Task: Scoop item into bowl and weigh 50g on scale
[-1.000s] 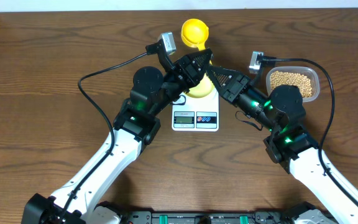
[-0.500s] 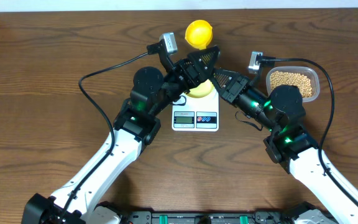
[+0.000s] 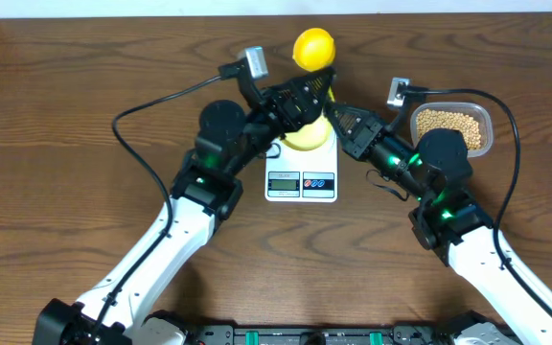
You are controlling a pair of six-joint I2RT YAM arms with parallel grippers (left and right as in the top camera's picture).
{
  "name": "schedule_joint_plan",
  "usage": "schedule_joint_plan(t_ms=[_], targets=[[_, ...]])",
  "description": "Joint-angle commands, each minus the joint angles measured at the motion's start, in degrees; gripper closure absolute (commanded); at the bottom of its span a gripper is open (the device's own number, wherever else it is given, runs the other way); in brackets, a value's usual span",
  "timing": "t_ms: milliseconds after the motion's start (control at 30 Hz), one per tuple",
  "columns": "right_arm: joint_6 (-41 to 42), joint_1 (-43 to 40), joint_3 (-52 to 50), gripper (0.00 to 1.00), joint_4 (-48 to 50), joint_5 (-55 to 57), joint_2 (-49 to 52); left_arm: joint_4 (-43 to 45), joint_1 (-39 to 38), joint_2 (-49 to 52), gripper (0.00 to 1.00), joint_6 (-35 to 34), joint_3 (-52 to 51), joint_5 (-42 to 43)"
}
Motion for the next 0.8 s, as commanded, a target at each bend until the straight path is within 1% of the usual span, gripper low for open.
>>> schedule_joint_plan(t_ms=[0, 100, 200, 267, 367, 500, 567, 767], targets=[[-7.8, -0.9, 1.1, 0.98, -1.8, 1.0, 0.0, -1.9, 2.9, -0.2, 0.05, 4.4, 0.3, -1.0], [-10.0, -1.0, 1.1, 0.98, -4.5, 2.7, 0.0, -4.9, 5.2, -0.2, 0.05, 4.5, 0.3, -1.4], [-15.8, -1.0, 1.1, 0.99, -5.0, 2.6, 0.0, -7.0, 7.1, -0.2, 0.05, 4.5, 0.3, -1.3], [-17.9, -0.9, 1.1, 0.98, -6.2, 2.4, 0.0, -7.4, 7.5, -0.2, 0.04, 4.5, 0.3, -1.3], [-18.1, -0.9, 1.1, 0.99, -8.6, 2.4, 0.0, -7.3, 7.5, -0.2, 0.05, 4.5, 0.3, -0.7], [-20.3, -0.9, 1.1, 0.99, -10.5, 1.9, 0.0, -7.9, 7.5, -0.2, 0.04, 4.5, 0.3, -0.7], [-21.9, -0.9, 1.1, 0.98, -10.5, 1.7, 0.0, -8.9, 7.5, -0.2, 0.05, 4.5, 0.3, -0.7], [-21.7, -0.9, 1.1, 0.99, -11.9, 1.6, 0.0, -12.5, 7.5, -0.2, 0.05, 4.5, 0.3, -0.7]])
